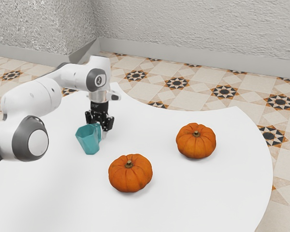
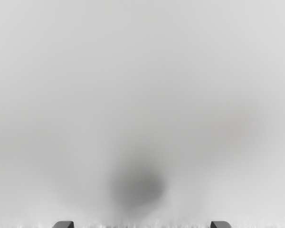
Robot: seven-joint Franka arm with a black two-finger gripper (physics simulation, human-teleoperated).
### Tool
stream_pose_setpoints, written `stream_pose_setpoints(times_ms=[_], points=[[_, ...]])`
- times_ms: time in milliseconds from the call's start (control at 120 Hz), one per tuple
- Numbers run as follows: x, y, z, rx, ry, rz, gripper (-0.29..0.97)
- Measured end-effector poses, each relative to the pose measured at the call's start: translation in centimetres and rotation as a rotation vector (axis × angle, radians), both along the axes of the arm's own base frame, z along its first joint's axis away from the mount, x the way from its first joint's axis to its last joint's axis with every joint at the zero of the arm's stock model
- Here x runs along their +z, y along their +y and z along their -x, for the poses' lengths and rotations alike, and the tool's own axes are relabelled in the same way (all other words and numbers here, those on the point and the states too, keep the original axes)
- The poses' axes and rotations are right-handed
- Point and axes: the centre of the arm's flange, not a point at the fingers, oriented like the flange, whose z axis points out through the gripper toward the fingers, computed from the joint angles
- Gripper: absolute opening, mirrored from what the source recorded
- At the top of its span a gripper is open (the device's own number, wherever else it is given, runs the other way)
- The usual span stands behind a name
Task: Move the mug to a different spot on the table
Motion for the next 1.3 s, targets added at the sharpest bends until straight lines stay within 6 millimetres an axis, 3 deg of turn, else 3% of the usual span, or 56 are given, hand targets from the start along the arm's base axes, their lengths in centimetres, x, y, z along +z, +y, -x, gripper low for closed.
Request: stream_pose_setpoints(times_ms=[233,767,1033,1300], points=[[0.0,-0.9,0.0,-0.001,0.01,0.012,0.35],[-0.4,-1.8,1.2,-0.05,0.114,-0.051,0.09],[1.5,-3.5,1.1,-0.09,0.111,-0.04,0.04],[4.1,-9.7,0.7,-0.179,0.09,-0.046,-0.04]])
